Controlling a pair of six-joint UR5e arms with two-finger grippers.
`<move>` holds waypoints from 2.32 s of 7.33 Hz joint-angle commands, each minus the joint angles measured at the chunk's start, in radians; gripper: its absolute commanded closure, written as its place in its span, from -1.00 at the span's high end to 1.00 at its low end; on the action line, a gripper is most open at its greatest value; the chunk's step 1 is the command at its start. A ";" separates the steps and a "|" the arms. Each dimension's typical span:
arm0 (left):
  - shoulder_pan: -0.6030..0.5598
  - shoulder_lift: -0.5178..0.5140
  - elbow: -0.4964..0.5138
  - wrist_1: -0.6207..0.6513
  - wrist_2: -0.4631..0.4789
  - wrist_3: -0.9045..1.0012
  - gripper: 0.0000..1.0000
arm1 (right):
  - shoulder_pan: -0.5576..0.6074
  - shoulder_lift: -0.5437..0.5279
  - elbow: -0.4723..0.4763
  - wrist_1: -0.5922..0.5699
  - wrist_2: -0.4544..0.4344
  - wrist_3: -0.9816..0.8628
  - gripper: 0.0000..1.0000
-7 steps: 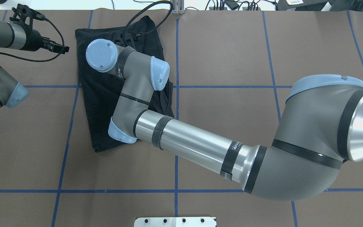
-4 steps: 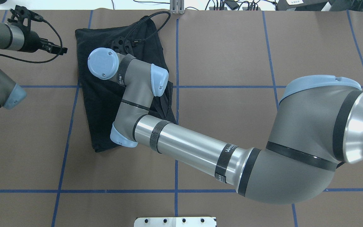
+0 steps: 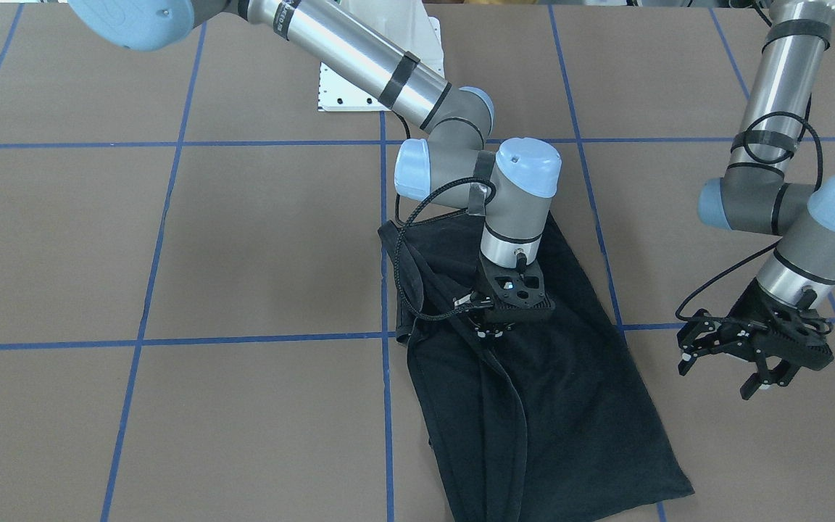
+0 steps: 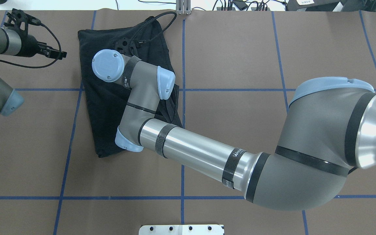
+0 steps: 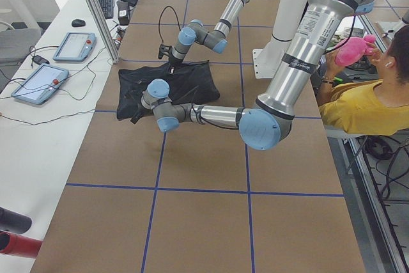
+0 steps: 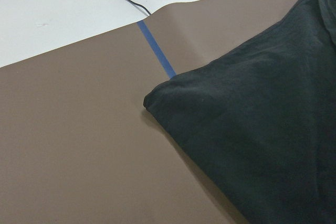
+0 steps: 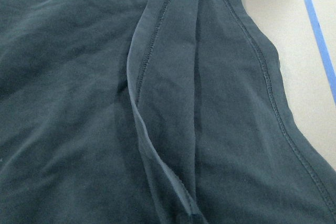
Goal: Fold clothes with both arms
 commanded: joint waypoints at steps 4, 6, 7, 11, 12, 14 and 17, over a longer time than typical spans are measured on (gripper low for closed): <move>0.002 0.016 -0.029 -0.001 0.001 -0.002 1.00 | 0.040 -0.080 0.112 -0.003 0.037 -0.081 -1.00; 0.002 0.015 -0.035 -0.001 0.001 -0.008 1.00 | 0.037 -0.378 0.458 -0.006 0.028 -0.081 -1.00; 0.005 0.015 -0.036 -0.001 0.001 -0.015 1.00 | 0.035 -0.454 0.547 -0.006 0.028 -0.081 -1.00; 0.006 0.015 -0.042 -0.001 0.001 -0.017 1.00 | 0.040 -0.499 0.663 -0.072 0.037 -0.081 0.30; 0.006 0.015 -0.047 -0.001 0.000 -0.021 1.00 | 0.066 -0.492 0.669 -0.074 0.049 -0.066 0.97; 0.006 0.015 -0.111 0.013 -0.035 -0.174 1.00 | 0.130 -0.496 0.680 -0.074 0.184 -0.024 0.99; 0.073 0.100 -0.292 0.016 -0.040 -0.378 1.00 | 0.109 -0.481 0.721 -0.186 0.193 0.065 0.99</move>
